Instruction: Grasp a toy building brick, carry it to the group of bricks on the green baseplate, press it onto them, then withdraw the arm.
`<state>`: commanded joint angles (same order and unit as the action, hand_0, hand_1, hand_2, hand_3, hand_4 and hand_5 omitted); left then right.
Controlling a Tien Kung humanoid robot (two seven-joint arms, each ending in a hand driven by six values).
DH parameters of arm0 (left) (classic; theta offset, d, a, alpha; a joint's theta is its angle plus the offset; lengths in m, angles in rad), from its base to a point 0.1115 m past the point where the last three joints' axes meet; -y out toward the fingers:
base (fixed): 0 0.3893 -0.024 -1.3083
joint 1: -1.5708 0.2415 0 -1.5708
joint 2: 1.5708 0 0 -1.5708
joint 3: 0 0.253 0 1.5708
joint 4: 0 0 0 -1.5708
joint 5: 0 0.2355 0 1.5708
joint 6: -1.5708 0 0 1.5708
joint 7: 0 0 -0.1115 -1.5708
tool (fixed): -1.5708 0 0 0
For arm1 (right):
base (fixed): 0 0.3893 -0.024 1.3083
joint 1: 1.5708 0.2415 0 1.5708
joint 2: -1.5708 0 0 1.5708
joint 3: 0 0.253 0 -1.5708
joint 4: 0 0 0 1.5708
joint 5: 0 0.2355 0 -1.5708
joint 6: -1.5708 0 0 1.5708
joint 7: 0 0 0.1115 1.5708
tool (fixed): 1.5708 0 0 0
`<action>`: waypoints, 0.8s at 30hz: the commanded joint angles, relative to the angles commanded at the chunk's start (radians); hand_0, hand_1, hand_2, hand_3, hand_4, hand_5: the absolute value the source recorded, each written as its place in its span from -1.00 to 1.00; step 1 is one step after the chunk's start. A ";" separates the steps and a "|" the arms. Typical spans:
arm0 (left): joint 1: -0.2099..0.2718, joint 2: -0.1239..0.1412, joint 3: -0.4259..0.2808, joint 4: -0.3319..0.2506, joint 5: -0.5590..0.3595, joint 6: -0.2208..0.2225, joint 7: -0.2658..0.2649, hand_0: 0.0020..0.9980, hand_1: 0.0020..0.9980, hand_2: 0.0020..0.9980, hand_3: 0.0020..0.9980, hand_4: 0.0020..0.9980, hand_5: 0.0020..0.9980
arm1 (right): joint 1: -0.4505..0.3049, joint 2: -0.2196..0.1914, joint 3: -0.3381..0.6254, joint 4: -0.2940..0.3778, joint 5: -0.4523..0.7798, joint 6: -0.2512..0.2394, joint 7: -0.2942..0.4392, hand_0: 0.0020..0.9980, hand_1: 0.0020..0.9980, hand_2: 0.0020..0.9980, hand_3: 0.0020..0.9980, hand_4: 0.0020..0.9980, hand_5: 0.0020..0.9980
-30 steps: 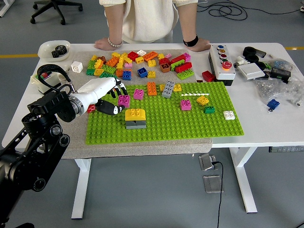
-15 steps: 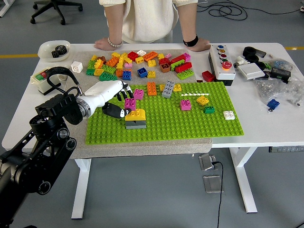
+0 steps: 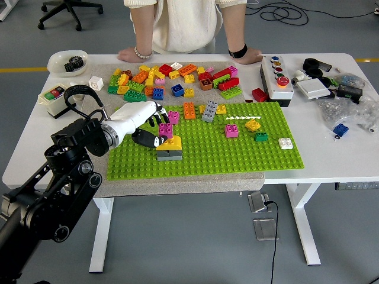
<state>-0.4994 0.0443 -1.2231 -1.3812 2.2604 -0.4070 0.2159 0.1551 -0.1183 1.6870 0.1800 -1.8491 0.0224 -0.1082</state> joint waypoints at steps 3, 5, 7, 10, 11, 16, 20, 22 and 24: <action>0.000 0.000 0.002 -0.004 -0.002 -0.002 0.005 0.17 0.12 0.11 0.10 0.21 -0.75 | 0.001 0.001 -0.002 0.000 0.003 0.000 0.000 0.49 0.29 0.37 0.27 0.69 0.04; 0.000 0.000 0.003 -0.007 -0.003 -0.003 0.007 0.17 0.12 0.11 0.10 0.21 -0.75 | 0.001 0.001 -0.003 0.000 0.004 -0.001 0.000 0.49 0.29 0.37 0.27 0.69 0.04; 0.000 -0.001 0.005 -0.008 -0.003 -0.001 0.009 0.17 0.12 0.11 0.10 0.21 -0.75 | 0.001 0.000 -0.002 0.000 0.004 -0.001 -0.001 0.49 0.29 0.37 0.27 0.69 0.04; 0.000 -0.001 0.008 -0.009 -0.005 0.000 0.010 0.17 0.12 0.10 0.10 0.21 -0.74 | 0.000 0.000 -0.001 0.000 0.005 -0.001 -0.001 0.49 0.29 0.37 0.27 0.69 0.04; 0.000 -0.002 0.009 -0.009 -0.006 0.000 0.010 0.17 0.12 0.10 0.10 0.21 -0.74 | 0.000 -0.001 -0.001 0.000 0.005 -0.001 -0.001 0.49 0.29 0.37 0.27 0.69 0.04; 0.002 -0.007 0.019 -0.001 -0.005 0.006 0.011 0.17 0.12 0.10 0.10 0.21 -0.74 | 0.002 0.000 -0.004 0.000 0.008 -0.001 0.000 0.49 0.29 0.37 0.27 0.69 0.04; 0.002 -0.009 0.027 0.010 -0.006 0.016 0.009 0.17 0.12 0.10 0.10 0.21 -0.74 | 0.001 0.000 -0.003 0.000 0.008 -0.001 -0.001 0.49 0.29 0.37 0.27 0.69 0.04; 0.001 -0.009 0.029 0.015 -0.006 0.019 0.008 0.17 0.12 0.10 0.10 0.21 -0.74 | 0.001 -0.001 -0.003 0.000 0.008 -0.001 -0.001 0.49 0.29 0.37 0.27 0.69 0.04; 0.000 -0.010 0.033 0.023 -0.005 0.023 0.008 0.17 0.12 0.10 0.10 0.21 -0.74 | 0.001 -0.001 -0.003 0.000 0.009 -0.001 -0.001 0.49 0.29 0.37 0.27 0.69 0.04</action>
<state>-0.4992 0.0340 -1.1904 -1.3586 2.2550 -0.3842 0.2234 0.1564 -0.1197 1.6839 0.1800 -1.8403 0.0210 -0.1097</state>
